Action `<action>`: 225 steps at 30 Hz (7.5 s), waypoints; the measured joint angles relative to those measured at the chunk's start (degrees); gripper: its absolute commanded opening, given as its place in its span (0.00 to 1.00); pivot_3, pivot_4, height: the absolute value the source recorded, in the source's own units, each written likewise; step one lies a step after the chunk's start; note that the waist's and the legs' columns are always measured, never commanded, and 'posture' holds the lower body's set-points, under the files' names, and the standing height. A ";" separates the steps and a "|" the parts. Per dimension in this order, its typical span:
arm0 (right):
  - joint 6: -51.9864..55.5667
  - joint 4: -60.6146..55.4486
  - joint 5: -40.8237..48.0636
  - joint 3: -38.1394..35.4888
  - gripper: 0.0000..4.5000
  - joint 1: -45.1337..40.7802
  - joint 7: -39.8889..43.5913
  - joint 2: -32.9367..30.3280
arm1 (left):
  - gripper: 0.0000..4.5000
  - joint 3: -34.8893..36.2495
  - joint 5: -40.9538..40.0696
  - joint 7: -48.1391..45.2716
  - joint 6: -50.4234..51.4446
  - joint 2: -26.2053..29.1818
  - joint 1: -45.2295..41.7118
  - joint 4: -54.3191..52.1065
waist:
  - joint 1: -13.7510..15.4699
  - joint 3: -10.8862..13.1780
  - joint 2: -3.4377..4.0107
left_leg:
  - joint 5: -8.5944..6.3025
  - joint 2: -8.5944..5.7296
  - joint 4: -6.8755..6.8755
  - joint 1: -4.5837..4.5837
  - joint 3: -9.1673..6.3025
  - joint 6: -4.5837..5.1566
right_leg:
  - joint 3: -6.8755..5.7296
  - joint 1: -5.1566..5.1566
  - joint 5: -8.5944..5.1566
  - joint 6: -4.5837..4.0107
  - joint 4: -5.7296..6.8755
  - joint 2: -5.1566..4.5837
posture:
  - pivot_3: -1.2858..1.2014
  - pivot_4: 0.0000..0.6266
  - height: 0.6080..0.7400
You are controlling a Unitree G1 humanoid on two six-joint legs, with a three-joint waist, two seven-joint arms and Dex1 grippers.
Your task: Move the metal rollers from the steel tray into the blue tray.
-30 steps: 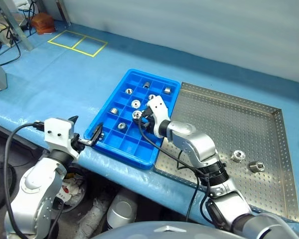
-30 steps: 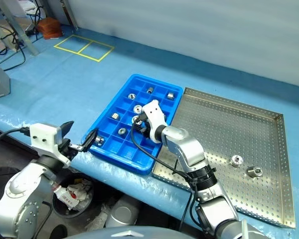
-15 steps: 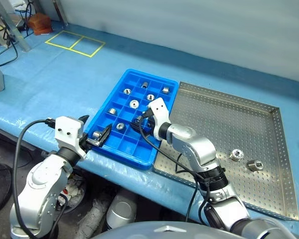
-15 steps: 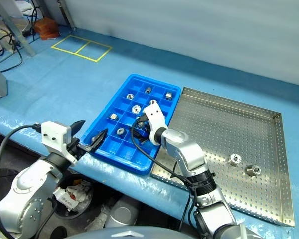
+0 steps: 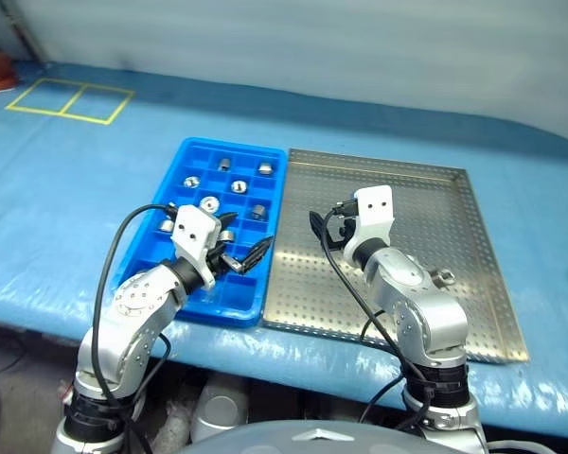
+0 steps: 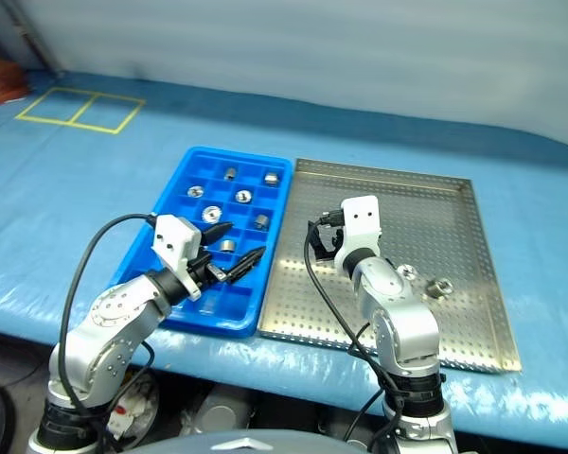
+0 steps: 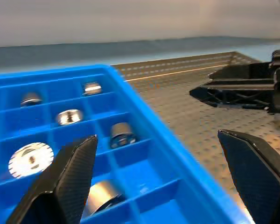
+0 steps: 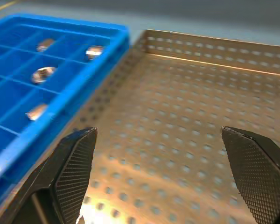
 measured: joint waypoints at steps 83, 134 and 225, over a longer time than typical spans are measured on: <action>6.52 7.41 -0.47 21.82 0.41 -10.33 13.89 0.28 | 1.00 9.74 0.73 -0.55 -15.92 2.18 22.60 -7.56 | 1.64 0.05 0.06 | 0.05 0.01 -0.05 0.15 0.01 0.08 | -0.01 0.02 -0.09 -0.09 0.11 -0.02 | 0.70 0.24 1.00; -7.38 0.92 -6.45 -10.57 0.99 10.11 -12.82 6.99 | 1.00 -4.90 -2.94 -14.70 -11.69 3.72 0.11 6.61 | -9.91 0.05 0.12 | 0.05 -0.01 -0.03 0.28 0.23 0.08 | 0.33 0.05 -0.02 0.04 0.19 0.00 | 0.53 0.24 1.00; -0.18 6.80 4.72 24.14 0.59 -5.16 22.68 -4.96 | 1.00 12.75 -0.56 -2.62 -29.37 0.16 37.71 -6.87 | 16.17 0.01 0.00 | -0.02 0.05 -0.01 -0.55 0.15 -0.01 | -0.15 -0.79 -0.26 -0.26 0.00 -0.03 | 0.74 0.24 1.00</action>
